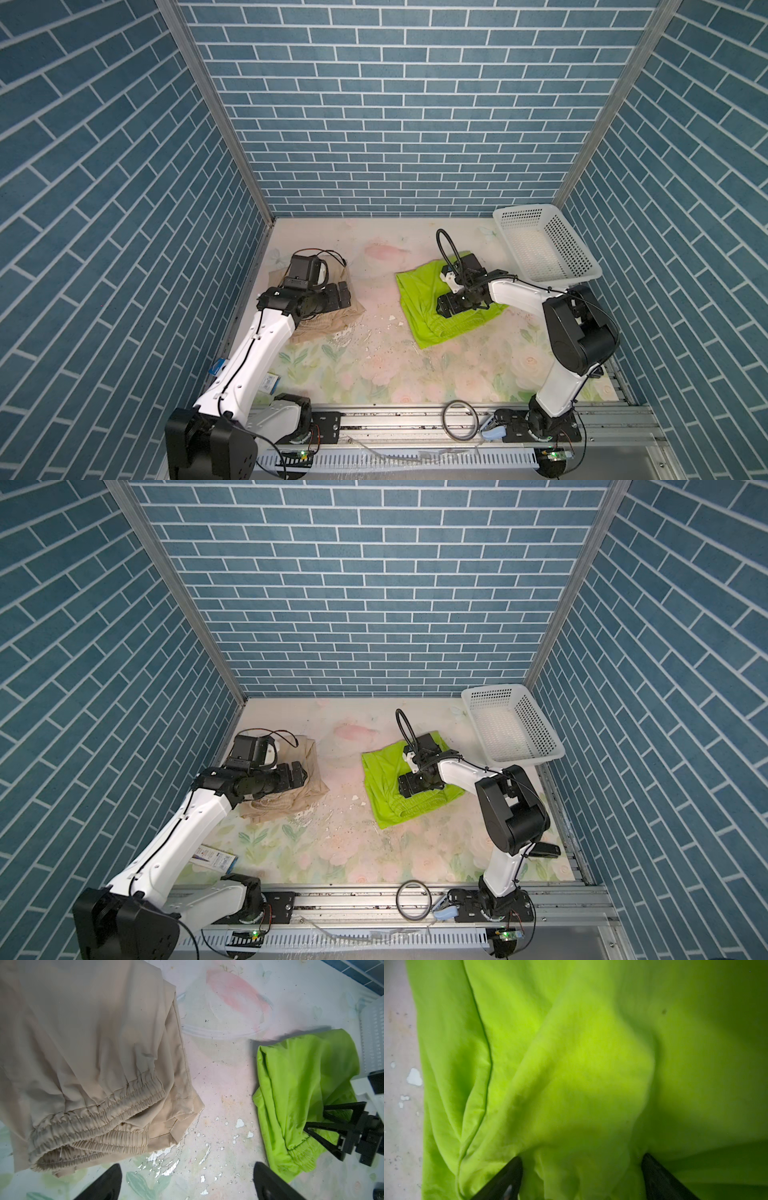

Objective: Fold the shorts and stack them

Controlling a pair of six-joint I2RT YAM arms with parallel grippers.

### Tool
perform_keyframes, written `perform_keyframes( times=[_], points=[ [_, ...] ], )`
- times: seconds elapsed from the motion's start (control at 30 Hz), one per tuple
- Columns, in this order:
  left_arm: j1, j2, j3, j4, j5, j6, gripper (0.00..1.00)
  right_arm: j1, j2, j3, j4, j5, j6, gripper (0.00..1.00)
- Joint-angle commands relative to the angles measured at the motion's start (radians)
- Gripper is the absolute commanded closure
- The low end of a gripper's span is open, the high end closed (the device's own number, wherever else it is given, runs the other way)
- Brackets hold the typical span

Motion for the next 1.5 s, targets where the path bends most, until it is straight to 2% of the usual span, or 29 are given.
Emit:
perform_keyframes(
  times=[0.0,0.13,0.2,0.27,0.3,0.33,0.43,0.53,0.63,0.73,0.93,1.17,1.47],
  points=[
    [-0.03,-0.021,-0.042,0.054,0.018,-0.059,0.0,0.09,-0.035,-0.065,-0.013,-0.103,0.091,0.11],
    [-0.115,-0.021,-0.094,0.177,-0.001,-0.153,0.0,0.093,-0.135,-0.05,-0.047,-0.081,0.157,0.11],
    [-0.16,-0.004,-0.116,0.251,-0.001,-0.203,0.0,0.092,-0.169,0.0,-0.106,-0.061,0.138,0.1],
    [-0.207,0.014,-0.133,0.29,-0.046,-0.257,0.0,0.075,-0.189,0.051,-0.162,-0.034,0.095,0.08],
    [-0.226,0.018,-0.149,0.314,-0.056,-0.274,0.0,0.056,-0.186,0.076,-0.193,-0.024,0.066,0.05],
    [-0.248,0.021,-0.17,0.348,-0.066,-0.296,0.0,0.024,-0.166,0.112,-0.235,-0.025,0.022,0.02],
    [-0.316,0.044,-0.233,0.472,-0.079,-0.35,0.0,-0.067,-0.072,0.231,-0.34,0.019,-0.091,0.01],
    [-0.396,0.095,-0.262,0.523,-0.144,-0.383,0.0,-0.126,-0.022,0.282,-0.344,0.056,-0.165,0.01],
    [-0.452,0.15,-0.302,0.622,-0.182,-0.426,0.0,-0.178,0.043,0.314,-0.356,0.035,-0.216,0.01],
    [-0.471,0.227,-0.338,0.746,-0.155,-0.462,0.0,-0.221,0.088,0.319,-0.336,-0.008,-0.24,0.01],
    [-0.516,0.364,-0.33,0.821,-0.134,-0.477,0.0,-0.292,0.154,0.32,-0.261,-0.121,-0.256,0.01],
    [-0.518,0.469,-0.319,0.922,-0.085,-0.508,0.0,-0.323,0.199,0.295,-0.231,-0.17,-0.253,0.01],
    [-0.531,0.535,-0.299,0.983,-0.024,-0.54,0.01,-0.345,0.248,0.33,-0.34,-0.251,-0.188,0.01]
  ],
)
